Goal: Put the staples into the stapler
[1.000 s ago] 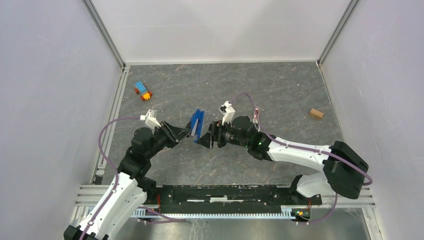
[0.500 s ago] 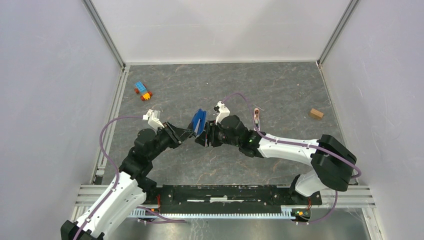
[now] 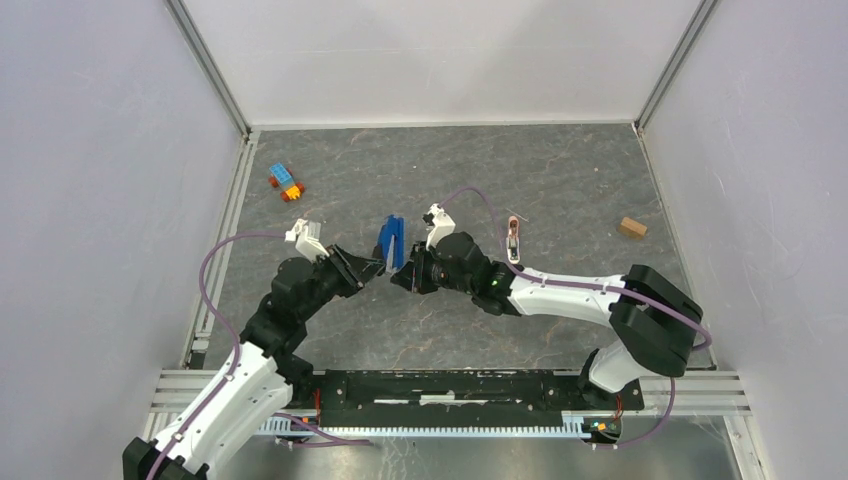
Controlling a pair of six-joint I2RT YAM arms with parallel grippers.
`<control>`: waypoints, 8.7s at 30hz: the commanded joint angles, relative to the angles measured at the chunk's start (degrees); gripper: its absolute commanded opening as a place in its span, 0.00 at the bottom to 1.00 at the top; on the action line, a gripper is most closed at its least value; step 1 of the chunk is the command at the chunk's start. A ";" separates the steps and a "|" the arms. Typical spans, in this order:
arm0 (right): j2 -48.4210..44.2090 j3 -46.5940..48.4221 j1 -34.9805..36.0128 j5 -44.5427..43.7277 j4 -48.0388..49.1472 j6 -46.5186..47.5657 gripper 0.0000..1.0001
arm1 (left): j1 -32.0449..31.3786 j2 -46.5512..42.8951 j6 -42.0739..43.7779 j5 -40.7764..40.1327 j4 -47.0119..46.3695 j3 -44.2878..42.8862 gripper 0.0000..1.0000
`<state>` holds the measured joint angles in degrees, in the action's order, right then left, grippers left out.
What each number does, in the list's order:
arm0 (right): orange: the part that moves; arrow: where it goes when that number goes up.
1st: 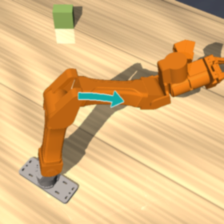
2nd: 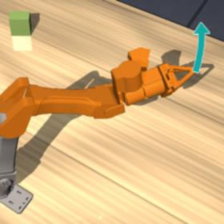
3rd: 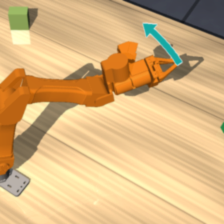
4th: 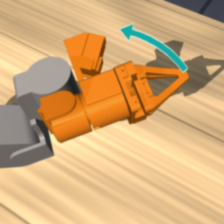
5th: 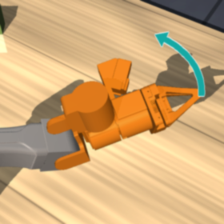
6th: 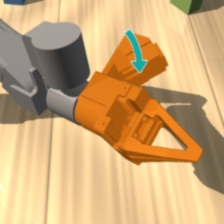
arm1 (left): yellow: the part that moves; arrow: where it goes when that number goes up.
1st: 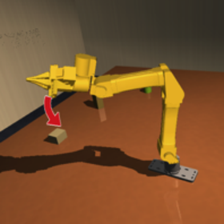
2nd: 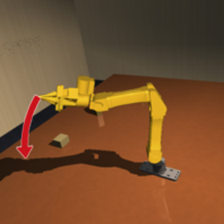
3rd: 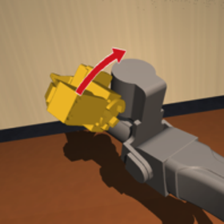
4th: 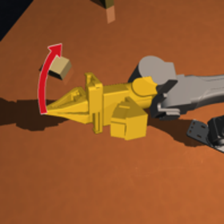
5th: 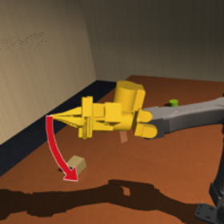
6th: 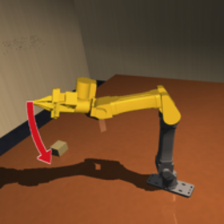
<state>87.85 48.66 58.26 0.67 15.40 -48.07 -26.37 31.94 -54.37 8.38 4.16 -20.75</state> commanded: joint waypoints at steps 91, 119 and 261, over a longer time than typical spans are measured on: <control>-18.78 -22.03 -3.98 0.56 21.45 1.23 0.00 | -3.20 17.08 4.91 15.18 -1.18 -8.21 0.99; -20.58 -34.05 -4.56 3.48 23.76 10.55 0.00 | -6.07 23.49 14.50 12.32 12.11 -20.12 0.02; -6.52 -38.62 -6.10 25.88 56.84 -2.42 0.00 | -2.91 44.93 0.08 -8.17 5.23 -11.22 0.77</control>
<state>82.65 10.28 51.59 26.46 62.83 -52.42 -29.43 74.87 -50.39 2.55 12.51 -32.62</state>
